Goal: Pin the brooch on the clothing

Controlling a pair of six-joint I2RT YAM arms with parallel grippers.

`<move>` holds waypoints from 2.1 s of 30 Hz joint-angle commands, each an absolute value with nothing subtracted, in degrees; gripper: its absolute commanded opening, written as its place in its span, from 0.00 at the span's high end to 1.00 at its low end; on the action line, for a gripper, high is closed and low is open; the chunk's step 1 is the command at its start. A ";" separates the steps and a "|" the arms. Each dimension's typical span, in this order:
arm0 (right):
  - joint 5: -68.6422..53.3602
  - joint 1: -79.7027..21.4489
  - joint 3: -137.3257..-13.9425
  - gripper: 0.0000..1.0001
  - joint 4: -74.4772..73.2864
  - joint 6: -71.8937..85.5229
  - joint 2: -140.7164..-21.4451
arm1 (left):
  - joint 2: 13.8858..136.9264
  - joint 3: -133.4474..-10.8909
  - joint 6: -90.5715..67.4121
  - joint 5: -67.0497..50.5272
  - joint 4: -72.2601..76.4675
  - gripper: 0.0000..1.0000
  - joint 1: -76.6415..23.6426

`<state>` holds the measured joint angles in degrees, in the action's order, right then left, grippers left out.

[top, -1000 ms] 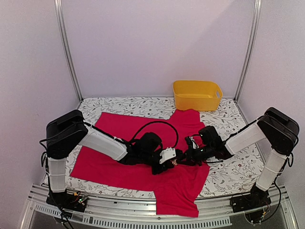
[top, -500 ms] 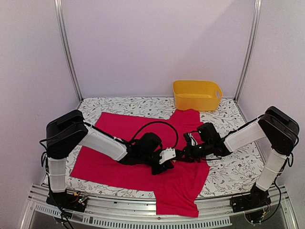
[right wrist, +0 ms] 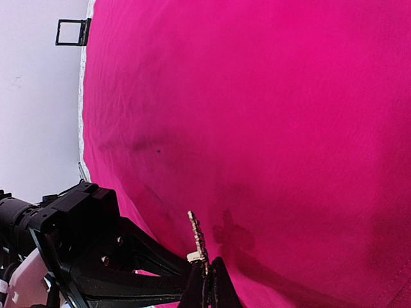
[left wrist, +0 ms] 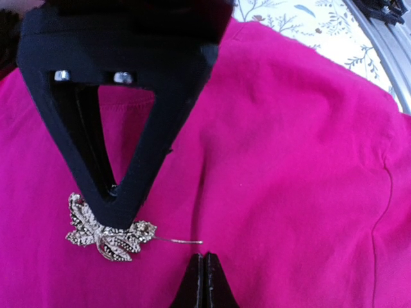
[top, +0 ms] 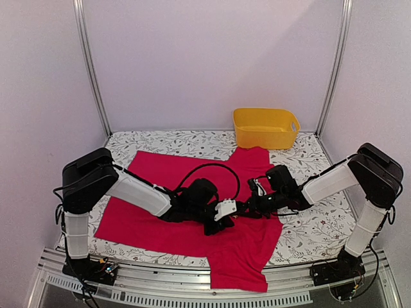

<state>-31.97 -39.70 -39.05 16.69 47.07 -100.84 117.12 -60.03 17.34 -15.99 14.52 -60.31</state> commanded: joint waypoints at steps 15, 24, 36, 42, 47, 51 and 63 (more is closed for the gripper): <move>-32.06 -39.81 -37.76 1.00 16.44 46.92 -99.49 | 115.58 -60.04 17.36 -15.30 15.58 1.00 -60.23; -32.21 -39.86 -37.13 1.00 16.44 47.00 -99.27 | 115.76 -59.94 17.04 -14.51 15.97 1.00 -60.23; -30.50 -39.82 -40.17 1.00 14.29 45.24 -98.85 | 114.90 -59.41 17.64 -16.53 15.38 1.00 -60.79; -30.00 -39.74 -40.75 1.00 13.79 44.95 -98.49 | 114.82 -59.18 17.75 -17.88 15.64 1.00 -60.95; -30.23 -39.73 -41.35 1.00 13.21 44.61 -98.57 | 114.48 -58.89 17.84 -17.29 15.97 1.00 -61.03; -30.02 -39.73 -41.34 1.00 13.10 44.49 -98.48 | 114.48 -58.84 17.98 -17.45 15.85 1.00 -61.06; -31.11 -39.81 -39.11 1.00 13.56 45.44 -98.37 | 114.78 -58.96 17.73 -15.50 16.79 1.00 -61.02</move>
